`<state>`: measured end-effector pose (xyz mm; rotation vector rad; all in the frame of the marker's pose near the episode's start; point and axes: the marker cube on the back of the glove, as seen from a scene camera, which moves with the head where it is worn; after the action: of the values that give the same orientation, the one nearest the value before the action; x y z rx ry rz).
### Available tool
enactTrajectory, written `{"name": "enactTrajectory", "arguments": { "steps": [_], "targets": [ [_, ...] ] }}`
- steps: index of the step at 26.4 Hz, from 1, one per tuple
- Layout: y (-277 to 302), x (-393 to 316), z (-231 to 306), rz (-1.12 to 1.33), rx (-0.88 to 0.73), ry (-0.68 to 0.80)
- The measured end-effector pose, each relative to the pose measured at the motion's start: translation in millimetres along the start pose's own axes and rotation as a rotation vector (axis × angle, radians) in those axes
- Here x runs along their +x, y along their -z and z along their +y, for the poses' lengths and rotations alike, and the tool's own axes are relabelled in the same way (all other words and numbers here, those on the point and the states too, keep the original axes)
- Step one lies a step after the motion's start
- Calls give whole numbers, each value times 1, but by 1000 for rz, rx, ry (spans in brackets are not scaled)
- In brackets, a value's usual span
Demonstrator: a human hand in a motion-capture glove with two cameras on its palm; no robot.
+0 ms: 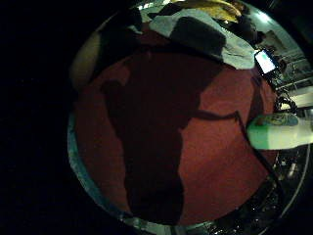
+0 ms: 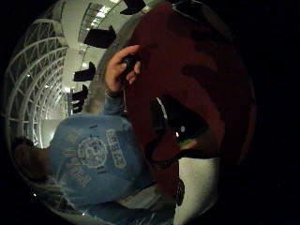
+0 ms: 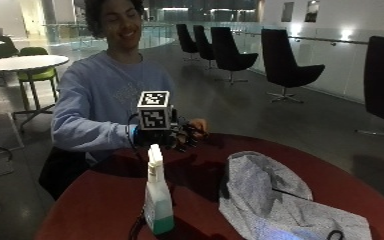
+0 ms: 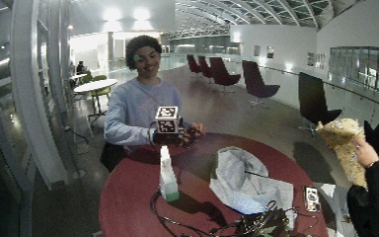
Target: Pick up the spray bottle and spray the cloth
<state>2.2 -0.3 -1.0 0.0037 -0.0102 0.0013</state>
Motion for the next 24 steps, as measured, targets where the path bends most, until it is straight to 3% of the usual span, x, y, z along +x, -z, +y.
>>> {"name": "enactTrajectory", "arguments": {
  "steps": [17,24],
  "targets": [
    [-7,20,0,13,5,-61],
    [8,25,20,-85,130,-67]
  ]
}}
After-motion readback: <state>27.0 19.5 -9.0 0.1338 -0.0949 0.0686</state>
